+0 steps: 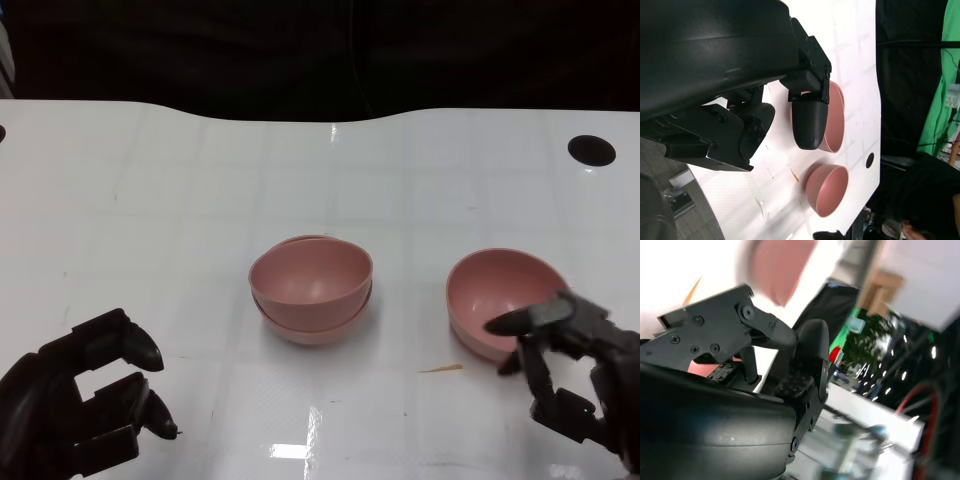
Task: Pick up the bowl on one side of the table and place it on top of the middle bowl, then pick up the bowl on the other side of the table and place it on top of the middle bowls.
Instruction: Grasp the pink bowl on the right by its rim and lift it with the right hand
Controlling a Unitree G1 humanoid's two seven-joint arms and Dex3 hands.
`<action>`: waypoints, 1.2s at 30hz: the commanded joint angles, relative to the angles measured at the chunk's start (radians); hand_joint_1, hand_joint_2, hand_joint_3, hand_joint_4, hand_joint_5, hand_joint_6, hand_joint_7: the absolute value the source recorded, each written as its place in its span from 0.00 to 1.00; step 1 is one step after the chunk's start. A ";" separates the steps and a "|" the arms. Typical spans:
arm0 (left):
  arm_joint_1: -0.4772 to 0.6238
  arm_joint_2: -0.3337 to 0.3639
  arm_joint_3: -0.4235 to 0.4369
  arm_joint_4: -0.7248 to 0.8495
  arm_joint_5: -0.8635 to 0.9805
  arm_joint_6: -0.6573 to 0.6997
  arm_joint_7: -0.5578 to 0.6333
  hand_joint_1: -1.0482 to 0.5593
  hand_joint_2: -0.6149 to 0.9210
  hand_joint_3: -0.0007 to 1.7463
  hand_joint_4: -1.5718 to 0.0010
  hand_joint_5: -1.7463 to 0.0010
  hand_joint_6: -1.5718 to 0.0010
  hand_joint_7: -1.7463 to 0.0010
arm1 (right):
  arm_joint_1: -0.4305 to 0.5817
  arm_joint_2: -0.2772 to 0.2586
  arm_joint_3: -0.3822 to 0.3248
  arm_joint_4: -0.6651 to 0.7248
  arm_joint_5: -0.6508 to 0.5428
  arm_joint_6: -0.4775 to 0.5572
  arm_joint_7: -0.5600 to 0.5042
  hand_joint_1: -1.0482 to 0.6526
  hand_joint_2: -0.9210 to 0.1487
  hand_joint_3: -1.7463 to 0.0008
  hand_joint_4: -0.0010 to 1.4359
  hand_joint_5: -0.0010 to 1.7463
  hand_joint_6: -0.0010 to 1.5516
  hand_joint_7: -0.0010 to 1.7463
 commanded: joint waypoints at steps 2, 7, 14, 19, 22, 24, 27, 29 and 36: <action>0.001 0.001 0.028 -0.031 -0.021 0.038 0.020 0.82 1.00 0.76 0.52 0.00 0.65 0.00 | -0.007 -0.138 -0.001 -0.061 -0.382 -0.007 -0.211 0.29 0.00 0.77 0.37 0.06 0.43 0.01; -0.001 -0.003 0.034 -0.036 -0.019 0.050 0.020 0.82 1.00 0.76 0.53 0.00 0.65 0.00 | -0.007 -0.173 0.046 -0.053 -0.429 0.015 -0.312 0.27 0.00 0.77 0.35 0.04 0.41 0.00; -0.021 -0.005 0.054 -0.042 -0.037 0.087 0.036 0.83 1.00 0.79 0.53 0.00 0.68 0.00 | -0.109 -0.275 0.164 -0.088 -0.794 0.421 -0.308 0.05 0.00 0.85 0.18 0.01 0.22 0.00; -0.028 -0.009 0.058 -0.049 -0.029 0.106 0.059 0.83 1.00 0.79 0.54 0.00 0.70 0.00 | -0.154 -0.303 0.244 -0.027 -0.771 0.503 -0.329 0.05 0.00 0.85 0.19 0.01 0.21 0.00; -0.032 -0.014 0.061 -0.053 -0.029 0.116 0.074 0.84 1.00 0.79 0.56 0.00 0.74 0.00 | -0.193 -0.312 0.282 0.033 -0.749 0.537 -0.320 0.06 0.00 0.85 0.19 0.01 0.21 0.00; -0.033 -0.019 0.062 -0.057 -0.031 0.118 0.078 0.84 1.00 0.80 0.57 0.00 0.75 0.00 | -0.220 -0.320 0.305 0.081 -0.735 0.550 -0.330 0.07 0.00 0.85 0.19 0.01 0.21 0.00; -0.033 -0.024 0.058 -0.067 -0.024 0.121 0.091 0.84 1.00 0.79 0.59 0.00 0.77 0.00 | -0.258 -0.330 0.337 0.153 -0.716 0.559 -0.358 0.09 0.00 0.85 0.22 0.02 0.22 0.01; -0.033 -0.024 0.057 -0.070 -0.023 0.123 0.094 0.84 1.00 0.79 0.59 0.00 0.77 0.00 | -0.268 -0.338 0.354 0.168 -0.704 0.564 -0.371 0.10 0.00 0.86 0.22 0.02 0.22 0.01; -0.028 -0.053 0.054 -0.096 -0.025 0.143 0.129 0.83 1.00 0.79 0.65 0.00 0.84 0.00 | -0.377 -0.344 0.434 0.391 -0.669 0.531 -0.466 0.14 0.00 0.84 0.26 0.03 0.25 0.02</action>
